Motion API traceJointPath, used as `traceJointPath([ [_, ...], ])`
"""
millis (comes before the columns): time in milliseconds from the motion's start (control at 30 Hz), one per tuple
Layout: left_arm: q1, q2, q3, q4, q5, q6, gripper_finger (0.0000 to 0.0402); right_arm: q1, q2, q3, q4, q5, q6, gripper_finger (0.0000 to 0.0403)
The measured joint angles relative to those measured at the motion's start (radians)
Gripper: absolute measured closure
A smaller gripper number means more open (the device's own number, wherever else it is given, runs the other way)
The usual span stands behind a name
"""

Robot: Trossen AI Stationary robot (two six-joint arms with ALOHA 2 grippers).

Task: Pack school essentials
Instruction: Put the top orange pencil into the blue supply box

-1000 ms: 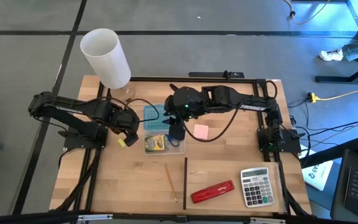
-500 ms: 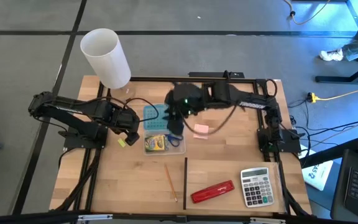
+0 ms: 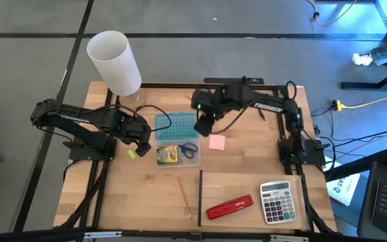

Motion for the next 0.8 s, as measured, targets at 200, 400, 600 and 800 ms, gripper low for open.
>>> traceJointPath([
  [200, 0.000, 0.000, 0.000, 0.000, -0.001, -0.004, 0.0007, 0.012, 0.000, -0.063, -0.004, 0.022, 0.049, 0.0262],
  [400, 0.000, 0.000, 0.000, 0.000, -0.001, -0.004, 0.0007, -0.057, 0.000, -0.130, 0.003, -0.043, 0.048, 0.0262],
  [600, 0.000, 0.000, 0.000, 0.001, -0.001, -0.004, 0.0007, -0.147, 0.002, -0.287, 0.154, -0.228, -0.033, 0.0262],
  [800, 0.000, 0.000, 0.000, 0.001, -0.001, -0.005, 0.0007, -0.193, 0.001, -0.439, 0.283, -0.145, -0.058, 0.0262],
])
